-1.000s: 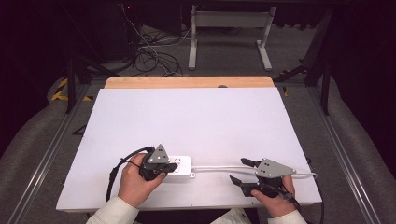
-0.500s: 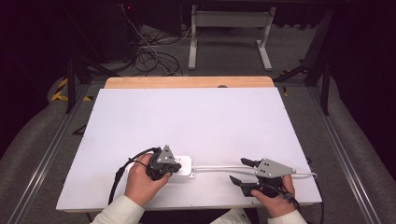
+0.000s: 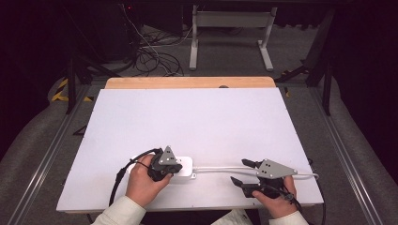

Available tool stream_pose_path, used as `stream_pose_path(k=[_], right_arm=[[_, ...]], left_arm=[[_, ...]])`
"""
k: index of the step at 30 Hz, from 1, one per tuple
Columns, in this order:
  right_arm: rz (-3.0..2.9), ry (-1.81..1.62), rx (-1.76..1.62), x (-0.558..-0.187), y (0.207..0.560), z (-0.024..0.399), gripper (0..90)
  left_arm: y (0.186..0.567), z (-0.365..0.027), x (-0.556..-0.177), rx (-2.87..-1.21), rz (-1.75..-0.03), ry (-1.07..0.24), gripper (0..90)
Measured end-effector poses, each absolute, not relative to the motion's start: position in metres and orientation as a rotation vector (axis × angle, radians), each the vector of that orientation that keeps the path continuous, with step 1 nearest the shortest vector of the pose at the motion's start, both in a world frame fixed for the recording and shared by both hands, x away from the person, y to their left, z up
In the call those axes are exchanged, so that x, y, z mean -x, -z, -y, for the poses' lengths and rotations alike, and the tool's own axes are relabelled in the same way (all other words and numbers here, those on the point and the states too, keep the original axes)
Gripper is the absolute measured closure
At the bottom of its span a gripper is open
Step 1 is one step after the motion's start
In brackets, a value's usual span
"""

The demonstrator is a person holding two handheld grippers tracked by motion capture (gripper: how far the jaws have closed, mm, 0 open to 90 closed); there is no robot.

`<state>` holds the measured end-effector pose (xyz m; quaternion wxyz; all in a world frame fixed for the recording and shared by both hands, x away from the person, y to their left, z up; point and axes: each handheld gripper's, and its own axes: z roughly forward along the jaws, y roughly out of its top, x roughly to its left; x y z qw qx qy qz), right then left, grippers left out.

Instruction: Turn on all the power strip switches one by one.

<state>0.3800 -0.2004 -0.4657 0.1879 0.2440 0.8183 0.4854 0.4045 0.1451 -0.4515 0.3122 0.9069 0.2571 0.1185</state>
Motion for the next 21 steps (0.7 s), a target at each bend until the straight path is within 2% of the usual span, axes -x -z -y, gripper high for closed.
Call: stream_pose_path(k=[21], right_arm=[[-2.304,-1.366,-0.679,-0.3788,0.4654,0.199,28.9]], left_arm=[[0.4538,-0.1439,-0.4038,-2.399,-0.692,-0.316,90.0]])
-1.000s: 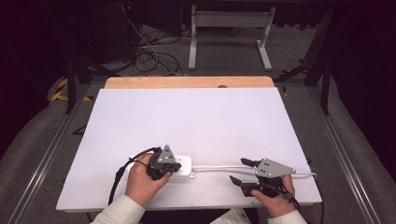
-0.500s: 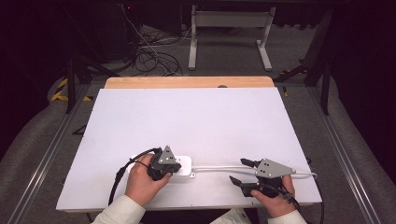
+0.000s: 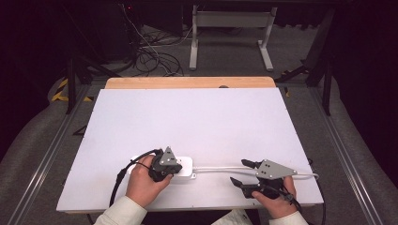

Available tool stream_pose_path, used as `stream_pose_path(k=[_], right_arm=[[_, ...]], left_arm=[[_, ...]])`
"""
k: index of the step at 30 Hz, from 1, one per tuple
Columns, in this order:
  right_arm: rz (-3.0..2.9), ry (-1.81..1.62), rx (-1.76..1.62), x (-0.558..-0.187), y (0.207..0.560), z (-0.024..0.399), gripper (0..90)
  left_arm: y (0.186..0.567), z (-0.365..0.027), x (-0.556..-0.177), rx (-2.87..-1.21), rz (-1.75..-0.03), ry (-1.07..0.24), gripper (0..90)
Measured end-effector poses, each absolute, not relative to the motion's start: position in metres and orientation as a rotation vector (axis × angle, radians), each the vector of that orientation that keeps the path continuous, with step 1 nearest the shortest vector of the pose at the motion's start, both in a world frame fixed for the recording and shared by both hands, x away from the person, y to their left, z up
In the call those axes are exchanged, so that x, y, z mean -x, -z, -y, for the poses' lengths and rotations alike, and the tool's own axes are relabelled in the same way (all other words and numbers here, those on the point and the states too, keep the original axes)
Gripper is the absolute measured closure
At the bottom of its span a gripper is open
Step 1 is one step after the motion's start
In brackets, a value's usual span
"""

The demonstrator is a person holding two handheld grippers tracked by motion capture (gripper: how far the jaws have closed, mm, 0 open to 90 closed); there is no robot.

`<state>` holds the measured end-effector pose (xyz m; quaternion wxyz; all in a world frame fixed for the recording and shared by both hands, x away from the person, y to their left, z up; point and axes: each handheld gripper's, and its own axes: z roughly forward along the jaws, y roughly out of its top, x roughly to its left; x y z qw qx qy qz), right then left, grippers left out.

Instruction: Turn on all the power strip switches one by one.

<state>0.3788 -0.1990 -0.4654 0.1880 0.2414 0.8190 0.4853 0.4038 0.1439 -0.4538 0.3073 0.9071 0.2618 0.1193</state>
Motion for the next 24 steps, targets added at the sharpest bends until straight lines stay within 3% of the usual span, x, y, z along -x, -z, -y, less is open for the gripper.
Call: stream_pose_path(k=[24], right_arm=[[-2.302,-1.361,-0.69,-0.38,0.467,0.2,28.8]], left_arm=[[0.434,-0.155,-0.398,-2.308,-0.689,-0.327,90.0]])
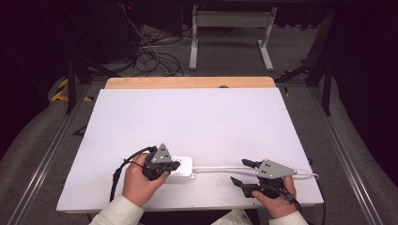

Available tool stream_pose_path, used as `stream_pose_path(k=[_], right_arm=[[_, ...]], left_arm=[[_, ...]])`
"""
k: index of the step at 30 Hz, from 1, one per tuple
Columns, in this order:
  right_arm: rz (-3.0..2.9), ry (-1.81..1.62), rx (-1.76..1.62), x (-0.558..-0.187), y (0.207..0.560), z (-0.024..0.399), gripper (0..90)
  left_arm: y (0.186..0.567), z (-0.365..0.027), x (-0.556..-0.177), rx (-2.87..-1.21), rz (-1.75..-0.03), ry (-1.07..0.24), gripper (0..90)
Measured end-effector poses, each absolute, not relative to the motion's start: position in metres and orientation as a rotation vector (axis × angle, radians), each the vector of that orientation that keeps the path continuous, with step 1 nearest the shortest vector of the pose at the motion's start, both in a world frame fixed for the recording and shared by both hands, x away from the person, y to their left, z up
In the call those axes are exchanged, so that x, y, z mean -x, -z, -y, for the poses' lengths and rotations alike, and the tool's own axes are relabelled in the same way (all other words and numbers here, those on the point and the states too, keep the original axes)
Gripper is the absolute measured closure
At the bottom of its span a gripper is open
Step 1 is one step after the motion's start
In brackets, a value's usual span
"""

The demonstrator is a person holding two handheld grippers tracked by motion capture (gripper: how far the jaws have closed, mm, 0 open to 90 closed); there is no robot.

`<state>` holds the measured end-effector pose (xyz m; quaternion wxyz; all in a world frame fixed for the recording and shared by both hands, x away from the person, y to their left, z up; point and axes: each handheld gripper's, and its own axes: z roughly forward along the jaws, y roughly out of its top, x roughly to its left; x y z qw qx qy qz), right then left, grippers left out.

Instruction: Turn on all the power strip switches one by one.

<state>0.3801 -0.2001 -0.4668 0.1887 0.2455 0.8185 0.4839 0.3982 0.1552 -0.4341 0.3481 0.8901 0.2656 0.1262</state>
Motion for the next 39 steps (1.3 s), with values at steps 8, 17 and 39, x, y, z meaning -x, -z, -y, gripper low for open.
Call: stream_pose_path(k=[8,17,39], right_arm=[[-2.297,-1.363,-0.693,-0.38,0.467,0.201,28.7],[-2.29,-1.366,-0.689,-0.378,0.465,0.202,28.6],[-2.274,-1.374,-0.696,-0.379,0.463,0.205,27.3]], left_arm=[[0.423,-0.162,-0.395,-2.241,-0.657,-0.336,89.3],[0.407,-0.18,-0.391,-2.091,-0.636,-0.362,41.9],[0.41,-0.257,-0.372,-1.851,-0.654,-0.44,16.3]])
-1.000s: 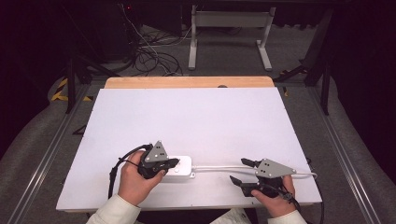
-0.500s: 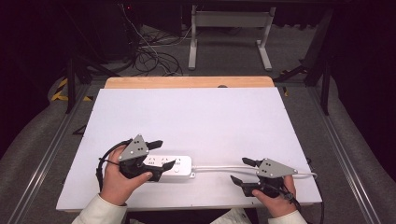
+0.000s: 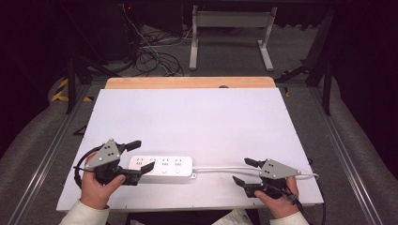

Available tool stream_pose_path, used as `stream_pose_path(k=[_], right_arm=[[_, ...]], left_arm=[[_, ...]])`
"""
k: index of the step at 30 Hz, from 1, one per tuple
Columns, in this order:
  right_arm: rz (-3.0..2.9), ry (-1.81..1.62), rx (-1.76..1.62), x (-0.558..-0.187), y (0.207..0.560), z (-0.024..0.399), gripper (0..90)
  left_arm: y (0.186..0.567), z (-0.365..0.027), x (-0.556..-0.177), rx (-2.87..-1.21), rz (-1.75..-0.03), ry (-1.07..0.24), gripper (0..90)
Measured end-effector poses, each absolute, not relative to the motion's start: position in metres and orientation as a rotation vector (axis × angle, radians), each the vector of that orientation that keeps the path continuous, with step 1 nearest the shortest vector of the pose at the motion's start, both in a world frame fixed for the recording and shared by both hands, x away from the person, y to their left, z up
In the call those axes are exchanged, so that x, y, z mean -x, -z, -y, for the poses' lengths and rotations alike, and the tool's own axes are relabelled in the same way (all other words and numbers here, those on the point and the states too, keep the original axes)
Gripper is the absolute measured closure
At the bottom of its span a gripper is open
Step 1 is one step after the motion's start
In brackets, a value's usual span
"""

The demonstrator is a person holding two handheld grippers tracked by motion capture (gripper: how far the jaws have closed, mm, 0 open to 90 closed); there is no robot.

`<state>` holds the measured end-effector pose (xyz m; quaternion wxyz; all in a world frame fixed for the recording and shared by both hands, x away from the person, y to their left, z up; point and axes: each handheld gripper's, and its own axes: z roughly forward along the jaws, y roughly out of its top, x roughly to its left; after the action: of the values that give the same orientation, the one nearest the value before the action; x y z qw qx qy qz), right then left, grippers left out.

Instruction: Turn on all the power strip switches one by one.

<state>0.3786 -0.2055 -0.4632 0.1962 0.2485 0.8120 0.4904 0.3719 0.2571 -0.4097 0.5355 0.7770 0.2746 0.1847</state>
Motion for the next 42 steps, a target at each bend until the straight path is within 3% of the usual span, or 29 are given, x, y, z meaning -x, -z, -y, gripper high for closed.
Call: stream_pose_path(k=[24,29,34,42], right_arm=[[-2.274,-1.374,-0.711,-0.379,0.464,0.208,26.7],[-2.274,-1.37,-0.71,-0.379,0.464,0.208,26.6],[-2.28,-1.361,-0.706,-0.38,0.465,0.208,26.6],[-2.288,-1.353,-0.711,-0.381,0.466,0.208,26.6]], left_arm=[[0.455,-0.319,-0.349,-1.915,-0.79,-0.579,14.1],[0.466,-0.324,-0.348,-1.935,-0.782,-0.541,13.5],[0.479,-0.323,-0.347,-1.893,-0.811,-0.422,14.3],[0.479,-0.315,-0.347,-1.925,-0.759,-0.459,13.7]])
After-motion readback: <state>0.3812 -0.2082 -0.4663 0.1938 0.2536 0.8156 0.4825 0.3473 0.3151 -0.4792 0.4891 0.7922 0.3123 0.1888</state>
